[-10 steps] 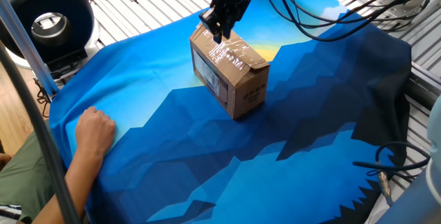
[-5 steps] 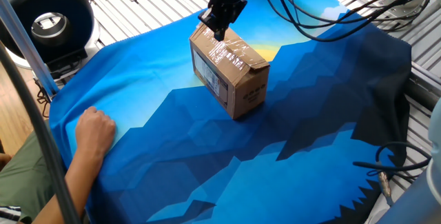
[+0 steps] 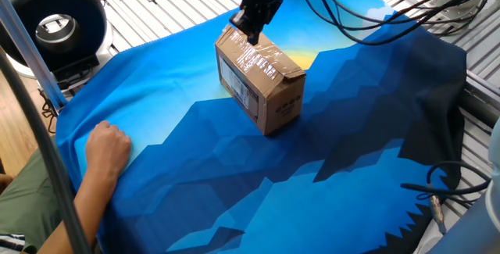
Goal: Open a box
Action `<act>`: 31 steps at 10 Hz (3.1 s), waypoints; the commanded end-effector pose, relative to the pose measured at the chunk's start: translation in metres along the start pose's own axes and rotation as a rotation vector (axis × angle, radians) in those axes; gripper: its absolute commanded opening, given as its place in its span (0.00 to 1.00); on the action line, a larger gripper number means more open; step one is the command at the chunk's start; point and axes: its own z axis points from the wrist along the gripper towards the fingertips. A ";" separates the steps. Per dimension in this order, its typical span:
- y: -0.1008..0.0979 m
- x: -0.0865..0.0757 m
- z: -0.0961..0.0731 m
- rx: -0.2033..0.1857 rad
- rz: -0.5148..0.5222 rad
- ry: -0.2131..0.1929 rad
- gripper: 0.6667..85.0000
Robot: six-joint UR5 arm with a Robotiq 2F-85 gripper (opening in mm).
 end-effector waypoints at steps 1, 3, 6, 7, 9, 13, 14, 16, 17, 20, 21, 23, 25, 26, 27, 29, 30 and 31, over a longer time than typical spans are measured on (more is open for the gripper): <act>-0.007 0.005 0.008 -0.013 -0.030 -0.019 0.01; -0.010 0.009 0.013 -0.012 -0.045 -0.023 0.01; -0.002 0.008 0.019 -0.049 -0.019 -0.041 0.01; -0.001 0.006 0.019 -0.053 -0.007 -0.049 0.01; 0.002 0.000 0.021 -0.059 0.004 -0.073 0.01; 0.008 -0.004 0.022 -0.078 0.025 -0.090 0.01; -0.005 -0.001 0.023 -0.032 -0.038 -0.083 0.01; 0.003 -0.003 0.023 -0.066 -0.010 -0.092 0.01; -0.010 0.002 0.022 -0.021 -0.072 -0.076 0.01; -0.008 0.007 0.019 -0.032 -0.074 -0.055 0.01; -0.016 0.010 0.018 -0.004 -0.108 -0.047 0.01; -0.003 0.005 0.020 -0.046 -0.047 -0.065 0.01; 0.007 -0.003 0.021 -0.074 0.012 -0.083 0.01; 0.009 -0.005 0.022 -0.081 0.024 -0.091 0.01; 0.011 -0.005 0.021 -0.086 0.032 -0.087 0.01; 0.012 -0.002 0.015 -0.075 0.045 -0.055 0.01; 0.015 -0.004 0.012 -0.081 0.048 -0.054 0.01; 0.019 -0.005 0.006 -0.082 0.054 -0.043 0.01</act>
